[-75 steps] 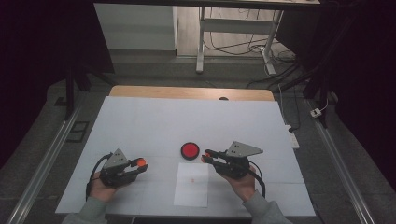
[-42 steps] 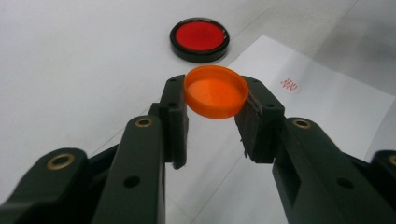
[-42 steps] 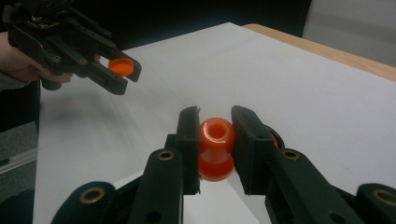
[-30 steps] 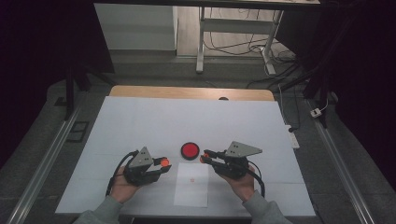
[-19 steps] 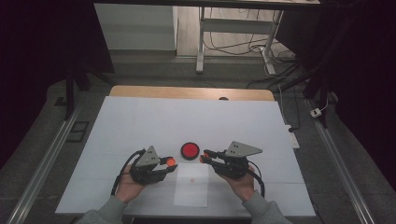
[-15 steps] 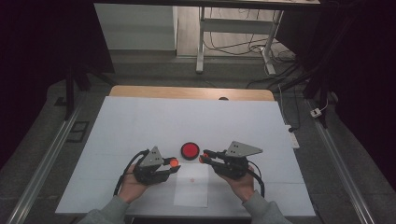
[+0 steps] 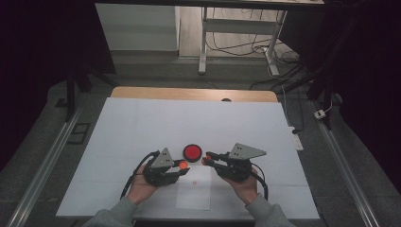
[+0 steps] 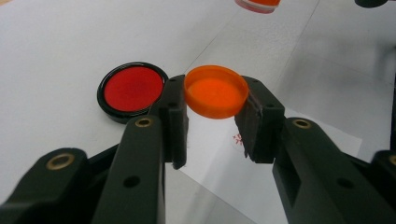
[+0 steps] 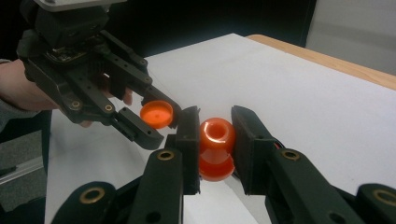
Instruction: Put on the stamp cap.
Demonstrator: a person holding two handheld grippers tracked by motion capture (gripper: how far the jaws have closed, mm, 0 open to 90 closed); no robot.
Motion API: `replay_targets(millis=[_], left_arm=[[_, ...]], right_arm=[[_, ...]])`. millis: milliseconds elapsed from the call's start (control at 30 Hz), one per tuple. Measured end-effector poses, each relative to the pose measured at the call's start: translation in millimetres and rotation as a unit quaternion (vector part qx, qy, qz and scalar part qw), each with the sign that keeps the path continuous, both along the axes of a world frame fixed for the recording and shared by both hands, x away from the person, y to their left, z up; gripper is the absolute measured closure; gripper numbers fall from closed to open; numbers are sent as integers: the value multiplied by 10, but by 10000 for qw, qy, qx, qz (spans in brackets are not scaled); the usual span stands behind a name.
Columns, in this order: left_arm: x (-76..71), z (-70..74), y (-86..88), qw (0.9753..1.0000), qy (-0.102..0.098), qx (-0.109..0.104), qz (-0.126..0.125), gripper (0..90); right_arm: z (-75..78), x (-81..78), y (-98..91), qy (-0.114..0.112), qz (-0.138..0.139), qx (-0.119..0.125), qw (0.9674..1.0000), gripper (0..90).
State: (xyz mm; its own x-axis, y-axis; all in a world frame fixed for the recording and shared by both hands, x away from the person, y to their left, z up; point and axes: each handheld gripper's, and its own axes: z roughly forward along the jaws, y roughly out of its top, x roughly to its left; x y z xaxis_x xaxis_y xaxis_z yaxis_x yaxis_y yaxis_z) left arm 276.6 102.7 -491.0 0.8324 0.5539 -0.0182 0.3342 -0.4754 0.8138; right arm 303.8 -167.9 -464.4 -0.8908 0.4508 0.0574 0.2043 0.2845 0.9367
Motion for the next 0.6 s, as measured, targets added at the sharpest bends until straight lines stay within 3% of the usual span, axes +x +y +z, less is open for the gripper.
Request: replay_targets(millis=[600], left_arm=[[66, -74, -222, 9998, 17, 143, -128, 644]], right_arm=[[7, -18, 14, -14, 46, 0, 10000, 722]])
